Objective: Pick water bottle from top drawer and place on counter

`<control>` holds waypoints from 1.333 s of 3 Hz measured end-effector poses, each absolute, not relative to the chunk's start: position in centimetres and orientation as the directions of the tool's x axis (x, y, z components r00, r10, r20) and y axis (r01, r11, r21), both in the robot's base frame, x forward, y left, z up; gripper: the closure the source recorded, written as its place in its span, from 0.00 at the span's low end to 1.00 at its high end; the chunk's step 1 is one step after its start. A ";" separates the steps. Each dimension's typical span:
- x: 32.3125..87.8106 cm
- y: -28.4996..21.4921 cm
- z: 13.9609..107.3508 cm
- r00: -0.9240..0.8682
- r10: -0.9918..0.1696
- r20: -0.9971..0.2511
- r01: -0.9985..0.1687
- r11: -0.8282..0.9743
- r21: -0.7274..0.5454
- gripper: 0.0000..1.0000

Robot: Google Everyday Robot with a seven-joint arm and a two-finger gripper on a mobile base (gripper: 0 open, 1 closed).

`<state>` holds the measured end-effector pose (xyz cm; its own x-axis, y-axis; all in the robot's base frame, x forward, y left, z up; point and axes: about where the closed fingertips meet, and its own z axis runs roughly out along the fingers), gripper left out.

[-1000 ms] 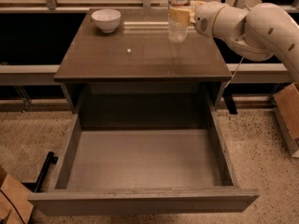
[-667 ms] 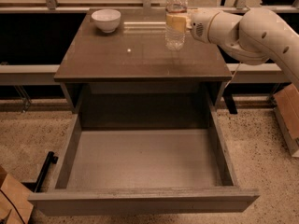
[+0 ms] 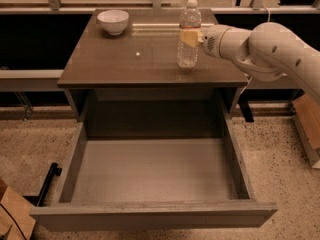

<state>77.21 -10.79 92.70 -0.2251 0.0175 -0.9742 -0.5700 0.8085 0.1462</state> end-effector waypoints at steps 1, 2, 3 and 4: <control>77.3 -11.8 91.5 -0.230 0.080 -0.970 -0.531 0.825 0.194 0.47; 77.0 -11.8 91.5 -0.194 0.123 -0.973 -0.523 0.826 0.208 0.24; 76.8 -10.8 91.9 -0.184 0.132 -0.974 -0.536 0.817 0.212 0.00; 76.8 -10.8 91.9 -0.184 0.132 -0.974 -0.536 0.817 0.212 0.00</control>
Offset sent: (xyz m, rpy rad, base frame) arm -0.0070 -0.0116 -0.0085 0.1449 -0.0834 -0.0824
